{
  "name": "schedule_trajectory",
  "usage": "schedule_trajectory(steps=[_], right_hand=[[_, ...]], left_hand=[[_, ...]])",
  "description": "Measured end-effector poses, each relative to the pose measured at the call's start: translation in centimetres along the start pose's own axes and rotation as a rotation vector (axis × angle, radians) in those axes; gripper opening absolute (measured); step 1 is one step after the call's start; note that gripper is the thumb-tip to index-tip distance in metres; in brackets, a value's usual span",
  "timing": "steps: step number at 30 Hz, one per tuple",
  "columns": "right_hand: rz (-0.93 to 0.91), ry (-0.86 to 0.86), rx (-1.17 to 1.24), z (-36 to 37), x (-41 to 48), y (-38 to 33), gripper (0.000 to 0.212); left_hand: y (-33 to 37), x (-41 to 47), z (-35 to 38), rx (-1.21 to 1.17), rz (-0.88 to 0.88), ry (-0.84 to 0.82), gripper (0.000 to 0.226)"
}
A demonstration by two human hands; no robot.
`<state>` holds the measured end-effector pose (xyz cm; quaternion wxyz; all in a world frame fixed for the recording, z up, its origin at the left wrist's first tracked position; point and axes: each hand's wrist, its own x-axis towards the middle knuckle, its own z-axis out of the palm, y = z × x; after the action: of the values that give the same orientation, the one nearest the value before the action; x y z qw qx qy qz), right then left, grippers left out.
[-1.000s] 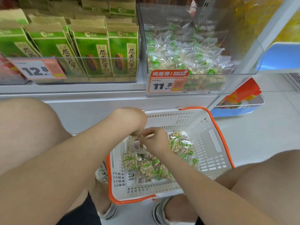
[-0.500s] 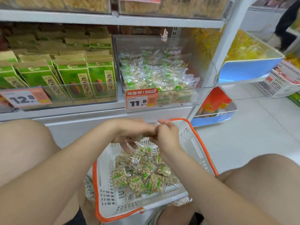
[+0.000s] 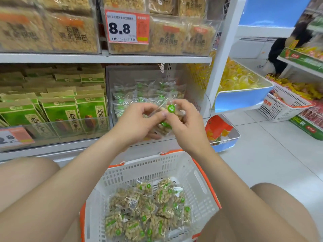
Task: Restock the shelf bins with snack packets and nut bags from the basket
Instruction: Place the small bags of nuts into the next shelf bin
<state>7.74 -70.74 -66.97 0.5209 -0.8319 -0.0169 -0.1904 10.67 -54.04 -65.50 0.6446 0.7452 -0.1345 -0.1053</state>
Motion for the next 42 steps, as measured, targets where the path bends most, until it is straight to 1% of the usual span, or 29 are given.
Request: schedule_trajectory(steps=[2, 3, 4, 6, 8, 9, 12, 15, 17, 20, 23, 26, 29, 33, 36, 39, 42], right_hand=[[-0.011, -0.034, -0.008, -0.8, 2.1, -0.2, 0.033], [-0.036, -0.046, -0.035, -1.3, 3.1, -0.2, 0.032], [-0.072, -0.046, -0.073, -1.7, 4.3, -0.2, 0.03], [-0.163, 0.016, -0.172, -2.5, 6.5, -0.3, 0.028], [-0.237, 0.106, -0.285, -3.2, 9.0, -0.1, 0.03], [-0.263, 0.129, -0.345, -3.5, 10.2, 0.1, 0.03], [-0.334, 0.188, -0.542, -3.8, 12.9, 2.0, 0.032], [-0.333, 0.27, -0.715, -3.7, 14.1, 4.7, 0.031], [-0.363, 0.284, -0.822, -3.4, 14.7, 6.0, 0.03], [-0.435, 0.28, -0.895, -3.0, 16.2, 6.8, 0.029], [-0.486, 0.279, -0.958, -2.0, 17.2, 7.3, 0.022], [-0.482, 0.273, -1.035, -1.2, 17.7, 7.8, 0.022], [-0.421, 0.218, -1.115, -1.2, 18.3, 7.4, 0.03], [-0.395, 0.071, -1.181, -1.7, 18.8, 6.5, 0.04], [-0.328, -0.06, -1.19, -1.4, 19.0, 6.8, 0.046], [-0.255, -0.175, -1.211, -1.6, 19.2, 7.5, 0.04], [-0.251, -0.23, -1.287, -1.8, 19.3, 7.8, 0.035]], left_hand=[[0.3, 1.3, 0.3, 0.066, 0.074, 0.131, 0.016], [0.5, 1.9, 0.4, 0.102, 0.116, 0.164, 0.017], [0.7, 2.6, 0.4, 0.174, 0.166, 0.179, 0.019], [1.1, 3.9, 0.2, 0.433, 0.227, 0.176, 0.03], [1.5, 4.9, 0.0, 0.667, 0.206, 0.166, 0.044], [1.6, 5.4, 0.0, 0.72, 0.188, 0.149, 0.047], [1.8, 7.1, 0.2, 0.831, 0.159, 0.071, 0.048], [1.6, 9.8, 0.6, 0.938, 0.141, -0.004, 0.049], [1.2, 11.8, 1.0, 0.988, 0.131, -0.038, 0.049], [-0.2, 14.1, 1.7, 1.04, 0.119, -0.045, 0.049], [-1.6, 15.4, 2.2, 1.125, 0.12, -0.036, 0.047], [-2.4, 16.2, 2.2, 1.169, 0.109, -0.045, 0.049], [-2.5, 16.4, 2.2, 1.203, 0.111, -0.051, 0.049], [-2.7, 16.3, 2.4, 1.23, 0.142, -0.02, 0.053], [-2.7, 16.1, 2.3, 1.229, 0.159, -0.012, 0.051], [-2.9, 16.0, 2.3, 1.23, 0.169, -0.012, 0.05], [-3.0, 16.0, 2.3, 1.239, 0.175, -0.01, 0.051]])
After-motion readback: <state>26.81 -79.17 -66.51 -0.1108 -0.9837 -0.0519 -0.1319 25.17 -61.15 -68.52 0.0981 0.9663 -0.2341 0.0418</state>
